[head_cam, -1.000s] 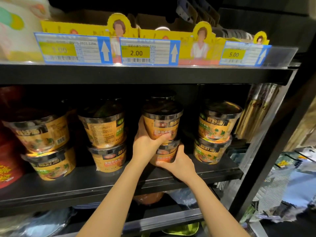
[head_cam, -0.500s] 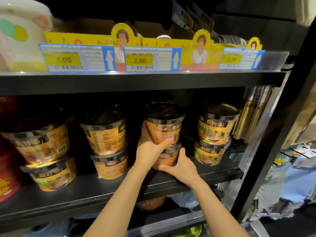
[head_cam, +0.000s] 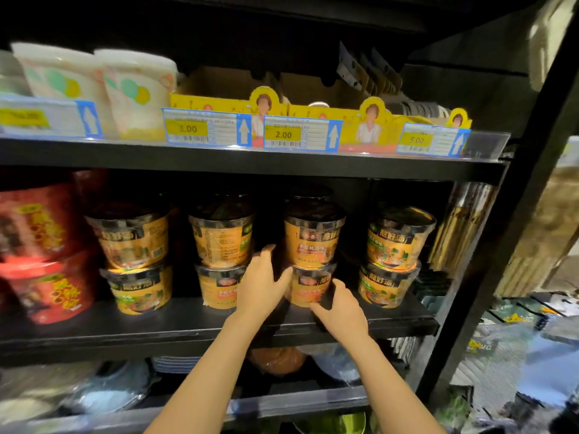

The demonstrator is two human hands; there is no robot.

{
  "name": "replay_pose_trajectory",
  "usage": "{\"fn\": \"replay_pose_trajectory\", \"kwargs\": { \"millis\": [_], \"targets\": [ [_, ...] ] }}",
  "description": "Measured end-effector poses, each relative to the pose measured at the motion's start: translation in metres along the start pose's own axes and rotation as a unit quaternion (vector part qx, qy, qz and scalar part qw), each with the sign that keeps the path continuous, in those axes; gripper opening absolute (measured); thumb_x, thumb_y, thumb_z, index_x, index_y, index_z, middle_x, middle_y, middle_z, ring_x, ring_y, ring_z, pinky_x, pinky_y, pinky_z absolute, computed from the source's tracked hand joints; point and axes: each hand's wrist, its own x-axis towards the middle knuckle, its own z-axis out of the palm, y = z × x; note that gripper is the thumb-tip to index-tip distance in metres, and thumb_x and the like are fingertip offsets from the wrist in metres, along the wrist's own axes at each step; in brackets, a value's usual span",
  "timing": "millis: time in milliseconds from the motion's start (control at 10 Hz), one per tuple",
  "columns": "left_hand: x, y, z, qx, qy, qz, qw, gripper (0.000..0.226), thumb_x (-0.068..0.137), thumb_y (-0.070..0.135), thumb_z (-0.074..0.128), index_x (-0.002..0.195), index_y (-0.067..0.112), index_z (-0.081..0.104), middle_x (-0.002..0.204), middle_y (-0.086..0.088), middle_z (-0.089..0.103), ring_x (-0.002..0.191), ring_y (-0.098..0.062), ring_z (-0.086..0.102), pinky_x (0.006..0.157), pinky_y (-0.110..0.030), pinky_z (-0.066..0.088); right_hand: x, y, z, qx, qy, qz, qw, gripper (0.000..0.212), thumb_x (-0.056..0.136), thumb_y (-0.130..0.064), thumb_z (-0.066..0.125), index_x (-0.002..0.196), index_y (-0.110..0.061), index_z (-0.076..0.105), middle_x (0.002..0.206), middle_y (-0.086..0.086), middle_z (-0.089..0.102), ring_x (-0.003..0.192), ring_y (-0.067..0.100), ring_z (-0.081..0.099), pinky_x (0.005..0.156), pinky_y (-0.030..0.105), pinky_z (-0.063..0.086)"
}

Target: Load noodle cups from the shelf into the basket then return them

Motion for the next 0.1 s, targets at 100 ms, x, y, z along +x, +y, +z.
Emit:
{"fn": "replay_pose_trajectory", "kwargs": {
  "millis": [100],
  "targets": [
    [-0.0136,0.0002,-0.0178,0.071,0.025,0.020,0.997,0.052,0.093,0.037,0.049,0.139,0.018,0.033,0.131,-0.004,0.047,0.119,-0.018,0.048,0.086,-0.030,0.045,-0.0135,-0.0061,-0.0074,-0.050,0.035,-0.012,0.998,0.058,0.088,-0.042,0.059,0.135,-0.018,0.037,0.128,0.007,0.049,0.115,0.023,0.053,0.087,0.034,0.046]
  ]
}}
